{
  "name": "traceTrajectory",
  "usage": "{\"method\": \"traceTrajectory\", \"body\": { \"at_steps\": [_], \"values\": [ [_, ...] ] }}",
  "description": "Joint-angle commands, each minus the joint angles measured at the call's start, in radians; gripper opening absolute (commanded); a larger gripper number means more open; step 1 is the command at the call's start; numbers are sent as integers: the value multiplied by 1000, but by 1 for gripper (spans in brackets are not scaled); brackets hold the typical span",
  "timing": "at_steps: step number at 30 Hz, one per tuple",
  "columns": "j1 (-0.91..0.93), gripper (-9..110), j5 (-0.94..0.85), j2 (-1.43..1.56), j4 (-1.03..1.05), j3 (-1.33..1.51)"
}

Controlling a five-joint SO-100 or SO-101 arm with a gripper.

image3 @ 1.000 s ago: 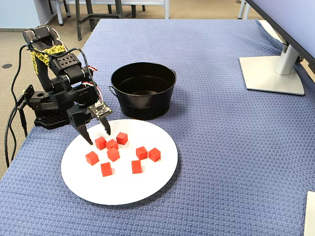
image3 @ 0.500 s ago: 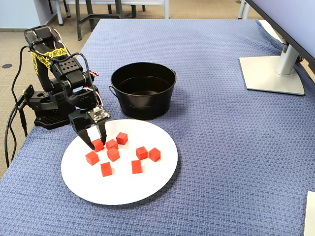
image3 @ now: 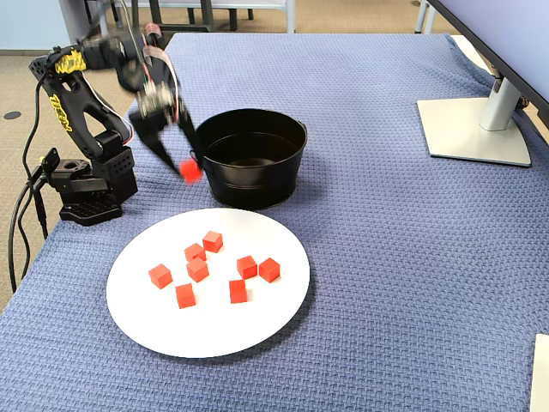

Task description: Pick up the red cubes from the white plate and place them in the black recipient

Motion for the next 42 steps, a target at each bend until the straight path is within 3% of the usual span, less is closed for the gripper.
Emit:
{"method": "traceTrajectory", "body": {
  "at_steps": [1, 8, 12, 19, 23, 29, 34, 42],
  "values": [
    [-218, 0, 147, 3, 138, -258],
    [-541, 0, 313, -120, 212, -354],
    [-580, 27, 253, -140, 160, -258],
    [-328, 30, 29, -133, 106, -239],
    [-106, 23, -158, -158, -32, -124],
    [153, 22, -442, -252, -302, 67],
    [235, 25, -526, -328, -394, 114],
    [219, 28, -710, -356, -408, 198]
  ]
}}
